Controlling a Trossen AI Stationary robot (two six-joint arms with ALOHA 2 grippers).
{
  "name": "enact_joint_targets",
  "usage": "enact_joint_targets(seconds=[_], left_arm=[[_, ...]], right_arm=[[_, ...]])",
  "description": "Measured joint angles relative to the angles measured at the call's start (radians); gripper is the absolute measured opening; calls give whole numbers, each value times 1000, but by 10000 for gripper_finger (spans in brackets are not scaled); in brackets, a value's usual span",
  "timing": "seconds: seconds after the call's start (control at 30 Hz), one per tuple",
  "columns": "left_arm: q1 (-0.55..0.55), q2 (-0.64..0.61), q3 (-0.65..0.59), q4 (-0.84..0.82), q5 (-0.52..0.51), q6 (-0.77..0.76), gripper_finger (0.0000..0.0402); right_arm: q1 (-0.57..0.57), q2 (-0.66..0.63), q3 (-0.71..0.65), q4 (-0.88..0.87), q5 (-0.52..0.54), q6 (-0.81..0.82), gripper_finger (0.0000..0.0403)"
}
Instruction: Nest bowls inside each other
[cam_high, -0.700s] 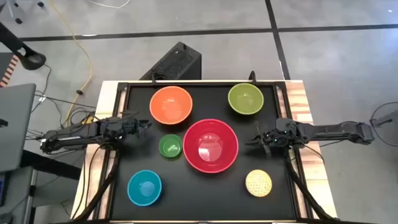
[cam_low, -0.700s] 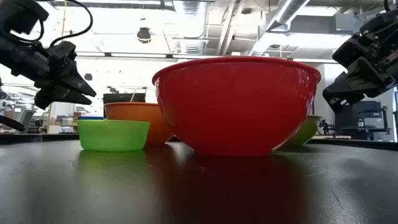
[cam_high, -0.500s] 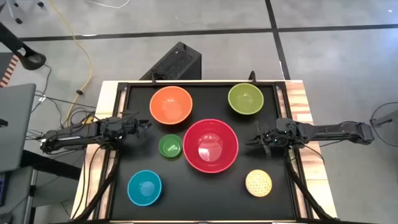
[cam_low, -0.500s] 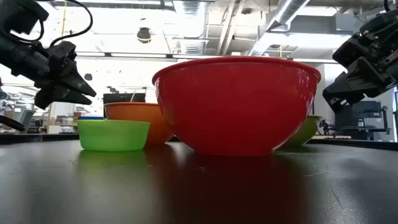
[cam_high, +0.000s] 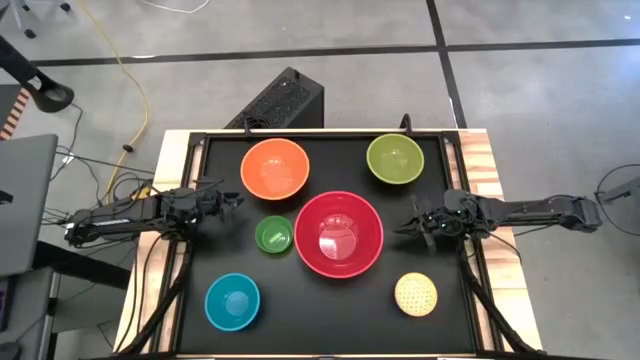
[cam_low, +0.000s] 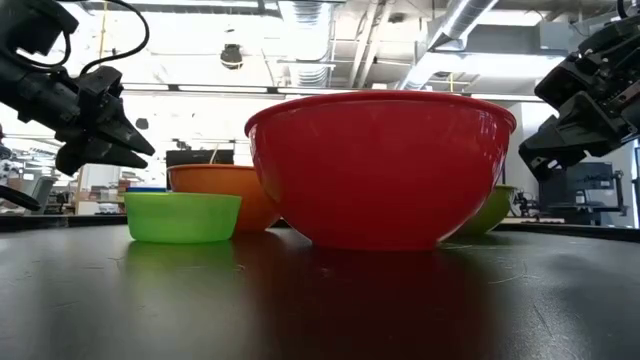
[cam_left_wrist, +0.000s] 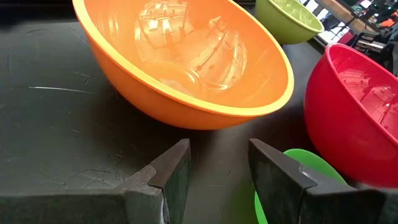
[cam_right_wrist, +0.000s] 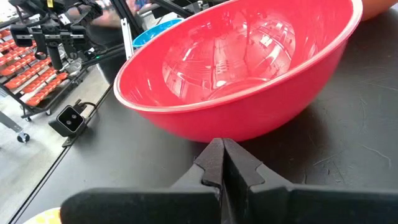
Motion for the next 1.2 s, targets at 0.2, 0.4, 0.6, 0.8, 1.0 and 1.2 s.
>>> enact_joint_targets(seconds=[0.2, 0.4, 0.6, 0.8, 1.0, 1.2], left_arm=[[0, 0, 0, 0, 0, 0, 151], [0, 0, 0, 0, 0, 0, 151], [0, 0, 0, 0, 0, 0, 151], [0, 0, 0, 0, 0, 0, 151], [0, 0, 0, 0, 0, 0, 151], [0, 0, 0, 3, 0, -17, 151]], right_arm=[[0, 0, 0, 0, 0, 0, 27], [0, 0, 0, 0, 0, 0, 27], [0, 0, 0, 0, 0, 0, 27], [0, 0, 0, 0, 0, 0, 27], [0, 0, 0, 0, 0, 0, 27], [0, 0, 0, 0, 0, 0, 27]])
